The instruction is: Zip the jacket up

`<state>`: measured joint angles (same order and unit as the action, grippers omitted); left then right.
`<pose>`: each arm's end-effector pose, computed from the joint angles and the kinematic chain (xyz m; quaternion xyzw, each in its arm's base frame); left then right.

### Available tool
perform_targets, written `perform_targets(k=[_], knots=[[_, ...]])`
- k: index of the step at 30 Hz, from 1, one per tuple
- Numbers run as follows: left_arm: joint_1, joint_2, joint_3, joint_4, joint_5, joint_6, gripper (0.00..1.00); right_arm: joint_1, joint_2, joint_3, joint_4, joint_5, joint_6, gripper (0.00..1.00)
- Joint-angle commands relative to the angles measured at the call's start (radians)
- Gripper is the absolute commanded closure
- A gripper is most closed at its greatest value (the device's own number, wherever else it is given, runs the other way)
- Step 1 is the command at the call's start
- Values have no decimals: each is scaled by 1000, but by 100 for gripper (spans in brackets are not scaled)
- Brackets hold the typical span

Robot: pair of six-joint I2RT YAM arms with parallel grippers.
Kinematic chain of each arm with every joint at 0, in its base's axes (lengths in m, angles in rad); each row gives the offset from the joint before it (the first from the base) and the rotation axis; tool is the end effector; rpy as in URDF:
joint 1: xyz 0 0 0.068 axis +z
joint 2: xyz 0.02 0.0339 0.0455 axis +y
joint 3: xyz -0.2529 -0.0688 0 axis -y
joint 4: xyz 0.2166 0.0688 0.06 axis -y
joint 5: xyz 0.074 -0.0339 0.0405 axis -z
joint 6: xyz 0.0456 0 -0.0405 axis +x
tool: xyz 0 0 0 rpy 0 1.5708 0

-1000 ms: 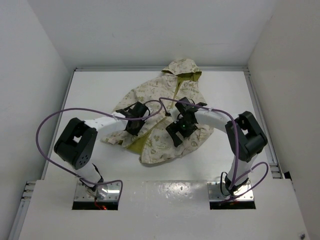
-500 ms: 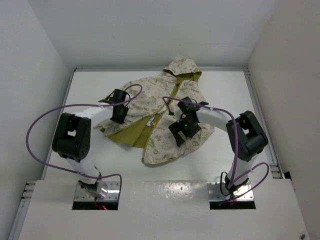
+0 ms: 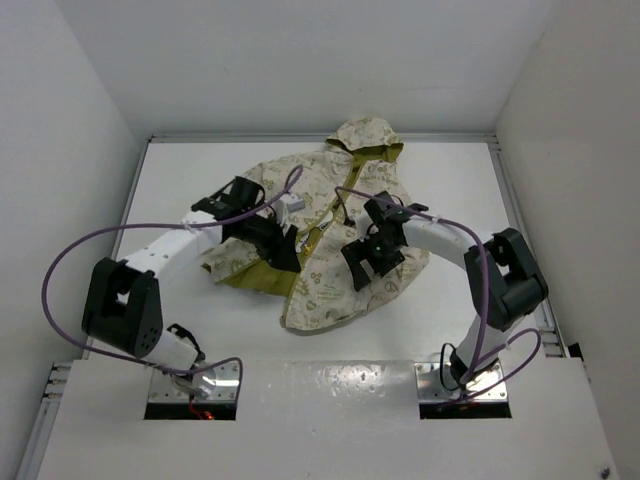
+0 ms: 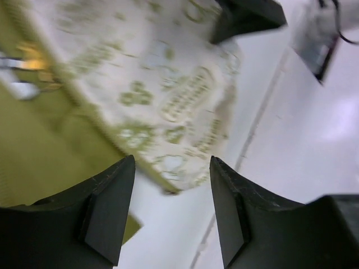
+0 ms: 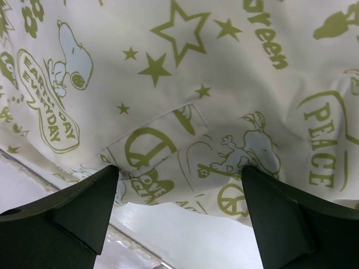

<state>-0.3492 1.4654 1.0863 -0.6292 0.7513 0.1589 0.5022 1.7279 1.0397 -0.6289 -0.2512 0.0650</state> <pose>0.2469 -0.1230 0.2498 0.3232 0.8394 -0.3754 0.2235 0.2528 0.1518 0.1577 -0.2289 0.9573 0.1544 0.0857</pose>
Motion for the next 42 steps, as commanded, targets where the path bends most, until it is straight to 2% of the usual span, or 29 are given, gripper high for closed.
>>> perform_targets(k=[1, 10, 14, 20, 21, 23, 29, 36, 38, 42], knots=[[-43, 59, -31, -90, 169, -13, 39, -28, -34, 14, 3, -39, 33, 9], [-54, 125, -100, -9, -52, -124, 41, -86, -70, 11, 1, -95, 47, 9], [-63, 174, -129, -9, -41, -150, 43, -90, -99, 10, 6, -115, 41, 9], [-54, 242, -129, 14, -96, -171, 43, -87, -142, 11, 5, -163, 10, 9], [-54, 242, -129, 14, -108, -171, 43, -90, -146, 13, -5, -174, 4, 15], [-43, 257, -120, 14, -109, -171, 43, -90, -152, 25, -31, -183, -17, 16], [-34, 325, -120, 14, 9, -111, 45, -90, -159, 37, -75, -180, -34, 10], [-14, 325, -120, -4, 102, -35, 58, -90, -188, 25, -66, -203, -27, 4], [-14, 325, -120, -13, 135, -16, 64, -90, -198, 13, -51, -220, -22, 4], [-14, 300, -111, -24, 155, 14, 84, -91, -226, 2, -42, -290, -1, 4]])
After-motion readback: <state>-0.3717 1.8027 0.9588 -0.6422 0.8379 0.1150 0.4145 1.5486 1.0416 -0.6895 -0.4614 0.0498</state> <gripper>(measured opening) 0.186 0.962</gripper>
